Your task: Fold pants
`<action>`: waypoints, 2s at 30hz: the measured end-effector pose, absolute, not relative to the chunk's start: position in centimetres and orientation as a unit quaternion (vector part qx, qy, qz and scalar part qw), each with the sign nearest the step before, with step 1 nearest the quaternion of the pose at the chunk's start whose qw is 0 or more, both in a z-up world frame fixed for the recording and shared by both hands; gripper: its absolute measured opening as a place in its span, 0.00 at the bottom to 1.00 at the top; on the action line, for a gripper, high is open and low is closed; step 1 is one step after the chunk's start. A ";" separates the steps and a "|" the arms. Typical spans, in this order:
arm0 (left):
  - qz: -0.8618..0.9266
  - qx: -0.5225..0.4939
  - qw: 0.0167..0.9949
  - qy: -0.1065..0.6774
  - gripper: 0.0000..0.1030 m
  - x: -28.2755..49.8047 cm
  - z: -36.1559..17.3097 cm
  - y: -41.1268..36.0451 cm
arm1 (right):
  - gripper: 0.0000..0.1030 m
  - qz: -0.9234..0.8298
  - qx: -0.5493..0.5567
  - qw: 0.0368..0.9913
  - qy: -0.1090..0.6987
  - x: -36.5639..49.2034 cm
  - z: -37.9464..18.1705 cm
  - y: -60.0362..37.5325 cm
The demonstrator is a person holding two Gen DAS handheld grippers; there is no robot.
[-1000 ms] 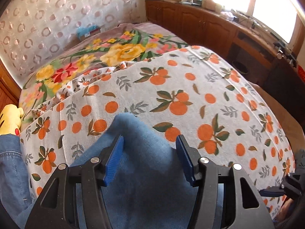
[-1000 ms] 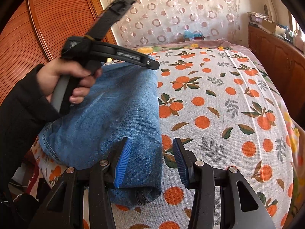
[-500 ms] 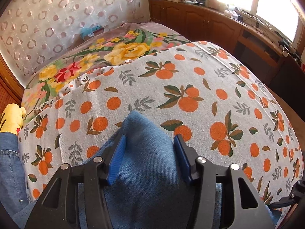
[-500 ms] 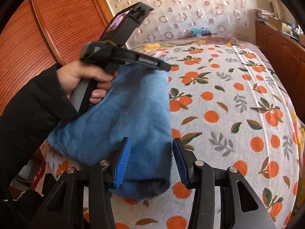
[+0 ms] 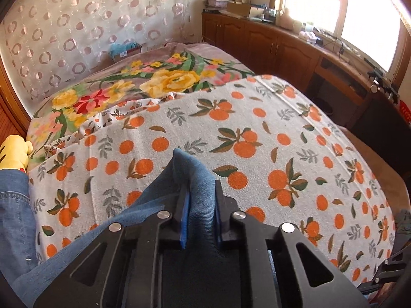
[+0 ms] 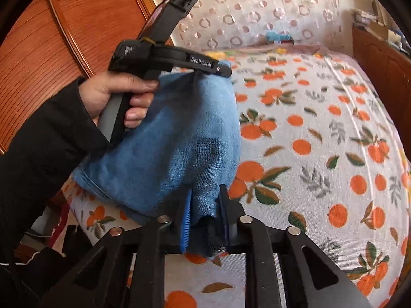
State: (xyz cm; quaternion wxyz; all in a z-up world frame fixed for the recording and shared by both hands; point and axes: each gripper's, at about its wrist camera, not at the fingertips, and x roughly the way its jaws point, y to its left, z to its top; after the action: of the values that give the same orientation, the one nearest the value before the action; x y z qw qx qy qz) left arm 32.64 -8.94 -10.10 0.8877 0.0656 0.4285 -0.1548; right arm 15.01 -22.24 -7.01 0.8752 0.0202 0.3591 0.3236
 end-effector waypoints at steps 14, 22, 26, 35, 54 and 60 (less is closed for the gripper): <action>-0.126 0.010 0.929 0.348 0.14 26.0 -2.4 -0.1 | 0.15 0.396 -0.036 0.877 0.271 8.6 -0.1 -15.2; -0.081 -0.011 0.941 0.329 0.13 21.3 -1.3 7.6 | 0.15 0.471 -0.061 0.842 0.257 6.1 0.5 -7.8; -0.056 -0.016 0.937 0.344 0.13 20.4 -3.5 10.5 | 0.15 0.492 -0.072 0.824 0.271 5.6 -0.7 -3.9; -0.037 -0.023 0.929 0.367 0.15 19.5 -6.7 12.8 | 0.15 0.499 -0.085 0.802 0.317 7.3 -3.5 1.0; -0.066 -0.009 0.950 0.304 0.43 10.8 -4.3 10.4 | 0.31 0.471 -0.064 0.840 0.263 6.3 0.6 -4.4; -0.059 0.013 0.937 0.344 0.43 9.4 -8.0 9.6 | 0.33 0.428 -0.070 0.865 0.253 7.6 0.4 -5.9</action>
State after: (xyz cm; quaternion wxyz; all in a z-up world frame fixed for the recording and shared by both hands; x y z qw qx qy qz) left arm 9.42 9.56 -7.95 0.9370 0.0126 0.3441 -0.0593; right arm 7.61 -5.89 0.38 0.8650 -0.0702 0.2529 0.4277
